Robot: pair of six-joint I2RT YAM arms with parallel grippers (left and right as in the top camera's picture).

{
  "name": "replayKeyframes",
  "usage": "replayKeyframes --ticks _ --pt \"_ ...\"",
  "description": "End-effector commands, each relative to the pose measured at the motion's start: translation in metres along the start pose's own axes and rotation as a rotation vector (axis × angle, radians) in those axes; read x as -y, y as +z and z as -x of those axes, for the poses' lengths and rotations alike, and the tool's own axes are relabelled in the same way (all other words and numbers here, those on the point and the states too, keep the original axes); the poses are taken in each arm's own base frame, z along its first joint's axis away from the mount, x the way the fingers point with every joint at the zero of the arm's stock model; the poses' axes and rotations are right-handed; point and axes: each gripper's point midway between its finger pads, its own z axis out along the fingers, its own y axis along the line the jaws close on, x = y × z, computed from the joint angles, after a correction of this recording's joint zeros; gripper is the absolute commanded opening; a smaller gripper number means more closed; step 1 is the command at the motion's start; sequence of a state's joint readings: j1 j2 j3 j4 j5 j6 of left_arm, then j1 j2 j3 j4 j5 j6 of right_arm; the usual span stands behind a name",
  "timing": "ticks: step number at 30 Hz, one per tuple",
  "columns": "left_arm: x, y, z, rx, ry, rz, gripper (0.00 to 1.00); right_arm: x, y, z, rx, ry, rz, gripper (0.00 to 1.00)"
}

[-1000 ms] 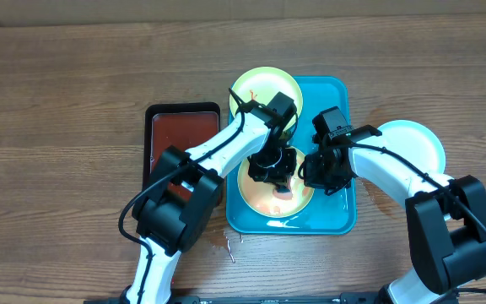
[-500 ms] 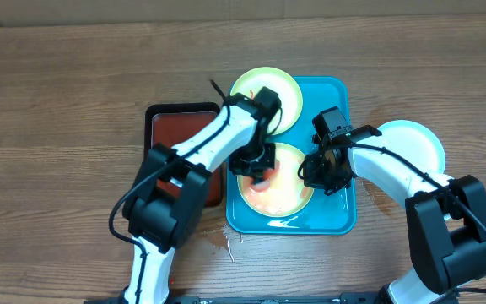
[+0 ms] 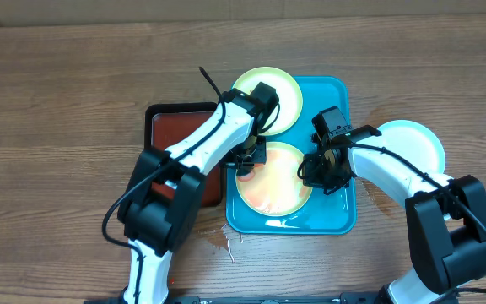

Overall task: Clean dirty plates on tray and stack at the side
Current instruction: 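Return the sponge to the red liquid tray with the left gripper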

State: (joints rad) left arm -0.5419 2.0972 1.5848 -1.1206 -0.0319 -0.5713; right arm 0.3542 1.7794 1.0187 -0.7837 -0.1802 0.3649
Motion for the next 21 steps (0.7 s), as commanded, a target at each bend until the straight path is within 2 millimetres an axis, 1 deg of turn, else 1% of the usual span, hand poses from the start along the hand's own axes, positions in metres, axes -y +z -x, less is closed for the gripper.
replayKeyframes --ticks 1,2,4,6,8,10,11,12,14,16,17,19,21 --pt "-0.036 -0.042 0.025 0.180 -0.090 0.095 0.04 0.031 0.015 -0.011 -0.032 0.021 -0.134 0.04" --pt "-0.036 -0.047 0.025 0.191 -0.091 0.085 0.04 0.031 0.015 -0.011 -0.032 0.021 -0.134 0.04" --pt "-0.035 -0.068 0.024 0.228 -0.095 0.044 0.04 0.031 0.015 -0.011 -0.033 0.021 -0.134 0.04" --pt "-0.033 -0.091 0.019 0.257 -0.088 -0.014 0.04 0.031 0.015 -0.011 -0.033 0.021 -0.134 0.04" --pt "-0.037 -0.114 0.011 0.288 -0.089 -0.044 0.04 0.032 0.015 -0.011 -0.034 0.021 -0.135 0.04" --pt "-0.050 -0.136 0.004 0.327 -0.101 -0.048 0.04 0.032 0.015 -0.011 -0.035 0.022 -0.136 0.04" --pt "-0.062 -0.149 0.001 0.357 -0.108 -0.036 0.04 0.032 0.015 -0.012 -0.035 0.022 -0.136 0.04" --pt "-0.068 -0.154 -0.001 0.369 -0.112 -0.029 0.04 0.032 0.015 -0.011 -0.035 0.022 -0.136 0.04" --pt "-0.095 -0.168 -0.006 0.399 -0.152 0.020 0.04 0.032 0.015 -0.011 -0.035 0.022 -0.136 0.04" --pt "-0.119 -0.171 -0.009 0.398 -0.194 0.074 0.04 0.032 0.015 -0.011 -0.035 0.021 -0.135 0.04" --pt "-0.128 -0.168 -0.010 0.380 -0.213 0.091 0.04 0.032 0.015 -0.011 -0.033 0.021 -0.135 0.04" --pt "-0.142 -0.154 -0.012 0.338 -0.245 0.113 0.04 0.031 0.015 -0.010 -0.030 0.021 -0.133 0.04" --pt "-0.151 -0.132 -0.013 0.297 -0.270 0.133 0.04 0.031 0.015 -0.010 -0.028 0.021 -0.132 0.04"
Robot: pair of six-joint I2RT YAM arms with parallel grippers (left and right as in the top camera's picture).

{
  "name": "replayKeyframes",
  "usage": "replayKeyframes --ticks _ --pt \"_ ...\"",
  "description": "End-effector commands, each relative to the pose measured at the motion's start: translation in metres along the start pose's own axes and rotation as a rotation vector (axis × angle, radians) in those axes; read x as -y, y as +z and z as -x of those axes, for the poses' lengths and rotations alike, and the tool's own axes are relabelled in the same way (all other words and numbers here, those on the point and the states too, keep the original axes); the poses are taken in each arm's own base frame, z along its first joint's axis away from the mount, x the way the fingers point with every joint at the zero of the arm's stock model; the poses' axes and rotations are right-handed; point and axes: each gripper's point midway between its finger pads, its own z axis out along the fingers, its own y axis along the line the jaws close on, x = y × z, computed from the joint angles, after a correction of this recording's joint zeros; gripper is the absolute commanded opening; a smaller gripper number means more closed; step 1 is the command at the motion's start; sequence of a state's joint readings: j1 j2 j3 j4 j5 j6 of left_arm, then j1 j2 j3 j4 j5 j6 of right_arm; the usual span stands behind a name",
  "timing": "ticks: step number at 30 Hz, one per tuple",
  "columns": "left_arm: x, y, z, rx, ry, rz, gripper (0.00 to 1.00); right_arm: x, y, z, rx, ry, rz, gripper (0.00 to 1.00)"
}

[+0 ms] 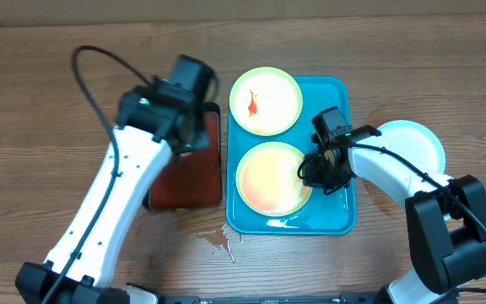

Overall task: Clean dirty plates on tray and stack at the side
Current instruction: 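Return the sponge to the red liquid tray with the left gripper, then lift the yellow plate with the right gripper and tilt it over the tray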

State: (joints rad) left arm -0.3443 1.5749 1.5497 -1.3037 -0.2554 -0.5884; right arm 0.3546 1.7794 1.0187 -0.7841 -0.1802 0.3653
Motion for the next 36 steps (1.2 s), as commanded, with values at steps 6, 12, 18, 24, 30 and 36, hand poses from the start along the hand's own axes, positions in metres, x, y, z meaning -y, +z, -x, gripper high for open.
replayKeyframes --ticks 6,12,18,24,30,36 --pt "-0.024 0.110 -0.046 -0.160 -0.008 0.086 0.04 0.031 0.015 -0.010 -0.031 0.021 -0.134 0.04" --pt "-0.027 0.130 -0.059 -0.195 -0.019 0.083 0.18 0.031 0.010 -0.008 -0.029 -0.010 -0.143 0.04" --pt "-0.030 0.101 -0.039 -0.141 -0.068 0.033 0.74 0.035 -0.039 0.016 0.028 -0.015 -0.264 0.04" --pt "-0.045 0.040 -0.004 -0.039 -0.176 -0.084 0.95 -0.001 -0.100 0.048 0.144 -0.124 -0.266 0.04" --pt "-0.056 -0.031 0.019 0.086 -0.238 -0.271 1.00 -0.066 -0.140 0.077 0.352 -0.294 -0.240 0.04" --pt "-0.060 -0.070 0.017 0.183 -0.248 -0.362 1.00 -0.140 -0.146 0.084 0.555 -0.424 -0.185 0.04"
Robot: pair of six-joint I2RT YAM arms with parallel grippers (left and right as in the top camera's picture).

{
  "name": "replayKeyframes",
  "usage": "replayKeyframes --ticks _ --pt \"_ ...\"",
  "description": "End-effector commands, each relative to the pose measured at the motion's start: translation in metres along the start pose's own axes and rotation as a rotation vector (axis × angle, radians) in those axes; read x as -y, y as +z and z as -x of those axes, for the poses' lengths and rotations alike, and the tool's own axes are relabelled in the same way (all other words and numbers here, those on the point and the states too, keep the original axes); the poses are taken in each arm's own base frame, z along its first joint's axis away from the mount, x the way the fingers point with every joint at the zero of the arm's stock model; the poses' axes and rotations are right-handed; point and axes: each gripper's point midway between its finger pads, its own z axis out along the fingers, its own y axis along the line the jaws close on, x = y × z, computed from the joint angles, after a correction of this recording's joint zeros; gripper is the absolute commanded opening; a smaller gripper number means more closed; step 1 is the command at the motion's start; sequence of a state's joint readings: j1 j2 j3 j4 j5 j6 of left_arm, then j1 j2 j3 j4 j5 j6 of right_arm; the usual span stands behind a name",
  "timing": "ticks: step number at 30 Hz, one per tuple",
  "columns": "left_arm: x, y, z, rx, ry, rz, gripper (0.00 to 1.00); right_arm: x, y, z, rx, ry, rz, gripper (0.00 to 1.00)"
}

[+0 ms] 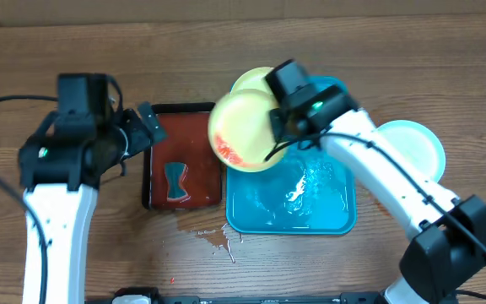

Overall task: Clean dirty plates on tray and stack at the side
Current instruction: 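Lift the yellow plate with the right gripper and tilt it over the tray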

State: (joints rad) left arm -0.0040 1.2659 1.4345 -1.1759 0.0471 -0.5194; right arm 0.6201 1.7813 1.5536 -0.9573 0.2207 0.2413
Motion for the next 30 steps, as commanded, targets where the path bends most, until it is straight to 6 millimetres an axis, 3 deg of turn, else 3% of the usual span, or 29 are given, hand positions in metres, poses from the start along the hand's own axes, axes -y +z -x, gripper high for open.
replayKeyframes --ticks 1,6,16,24,30 --pt "0.011 -0.021 -0.001 0.025 0.027 -0.085 1.00 -0.026 -0.017 0.024 0.142 -0.053 -0.024 0.04" --pt "0.009 -0.032 -0.002 0.058 0.029 -0.090 1.00 -0.061 -0.020 0.041 0.285 -0.096 -0.078 0.04" --pt "0.005 -0.028 -0.010 0.013 0.023 -0.067 1.00 -0.080 -0.036 0.044 0.403 -0.115 -0.189 0.04" --pt "0.004 -0.019 -0.009 -0.007 0.020 -0.053 1.00 -0.076 -0.036 0.043 0.412 -0.053 -0.209 0.04" --pt "0.004 -0.014 -0.009 -0.021 0.018 -0.046 1.00 -0.063 -0.054 0.045 0.484 -0.101 -0.380 0.04"
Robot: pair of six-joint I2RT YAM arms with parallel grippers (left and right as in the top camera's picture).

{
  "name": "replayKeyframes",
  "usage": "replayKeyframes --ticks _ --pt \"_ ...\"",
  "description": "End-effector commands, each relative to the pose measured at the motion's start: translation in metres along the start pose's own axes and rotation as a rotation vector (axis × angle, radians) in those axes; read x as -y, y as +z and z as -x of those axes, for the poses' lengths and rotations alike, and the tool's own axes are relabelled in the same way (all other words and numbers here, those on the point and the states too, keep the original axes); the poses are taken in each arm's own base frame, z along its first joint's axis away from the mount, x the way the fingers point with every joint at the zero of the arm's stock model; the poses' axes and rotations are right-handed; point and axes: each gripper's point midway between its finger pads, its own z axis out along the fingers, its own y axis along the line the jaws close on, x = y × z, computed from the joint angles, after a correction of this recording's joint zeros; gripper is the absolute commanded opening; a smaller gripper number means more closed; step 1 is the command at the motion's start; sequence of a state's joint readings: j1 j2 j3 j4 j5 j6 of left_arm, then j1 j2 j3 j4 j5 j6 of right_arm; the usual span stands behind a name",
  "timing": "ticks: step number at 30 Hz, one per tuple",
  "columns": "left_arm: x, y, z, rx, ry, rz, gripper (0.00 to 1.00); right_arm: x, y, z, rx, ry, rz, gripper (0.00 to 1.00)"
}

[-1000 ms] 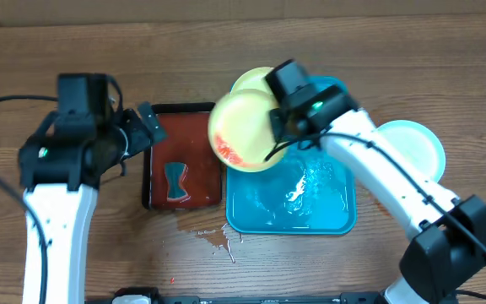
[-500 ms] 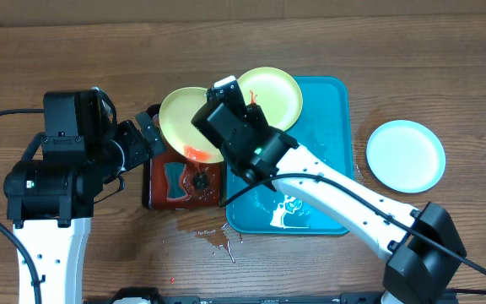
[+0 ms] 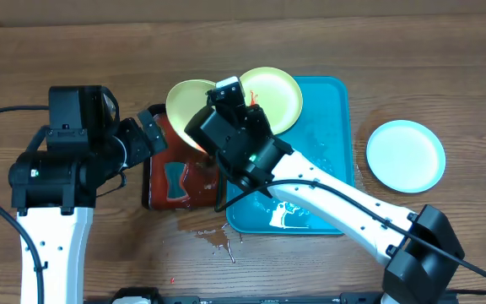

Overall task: Clean dirty plates on tray and stack at the side
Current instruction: 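Lift the yellow plate with the right gripper and tilt it over the tray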

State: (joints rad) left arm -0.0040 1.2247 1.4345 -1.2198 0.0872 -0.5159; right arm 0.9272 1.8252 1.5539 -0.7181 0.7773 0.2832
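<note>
My right gripper (image 3: 224,95) is shut on the rim of a pale yellow plate (image 3: 188,103), holding it tilted above the back of the brown tray (image 3: 160,196). A second yellow-green plate (image 3: 275,95) with a red smear lies at the back of the blue tray (image 3: 332,143), whose wet floor is otherwise bare. A teal sponge (image 3: 174,177) rests in the brown tray. My left gripper (image 3: 150,133) hangs open at that tray's left edge, holding nothing. A clean light-blue plate (image 3: 406,156) sits on the table to the right.
Drops of liquid (image 3: 216,241) lie on the wooden table in front of the two trays. My right arm (image 3: 336,203) stretches diagonally across the blue tray from the front right corner.
The right gripper has carried the yellow plate leftward, from over the blue tray's left edge to over the brown tray. The left arm has hardly moved and stays open.
At first the left gripper was down on the front plate in the blue tray while the right held its edge. Then the left arm was over the brown tray. Later the sponge lay there, and the right held the plate raised; now it hangs over the brown tray.
</note>
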Motion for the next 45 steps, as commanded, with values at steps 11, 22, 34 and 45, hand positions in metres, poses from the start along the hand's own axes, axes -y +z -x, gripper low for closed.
replayKeyframes --ticks 11,22,34,45 --pt "0.002 0.000 0.003 -0.003 0.015 -0.010 1.00 -0.006 -0.048 0.013 0.154 -0.115 -0.175 0.04" --pt "0.002 0.000 0.003 -0.003 0.015 -0.010 1.00 -0.008 -0.056 0.015 0.180 -0.125 -0.198 0.04" --pt "0.002 0.000 0.003 -0.003 0.015 -0.010 1.00 -0.008 -0.056 0.015 0.180 -0.125 -0.198 0.04" --pt "0.002 0.000 0.003 -0.003 0.015 -0.010 1.00 -0.005 -0.055 0.016 0.183 -0.108 -0.209 0.04"
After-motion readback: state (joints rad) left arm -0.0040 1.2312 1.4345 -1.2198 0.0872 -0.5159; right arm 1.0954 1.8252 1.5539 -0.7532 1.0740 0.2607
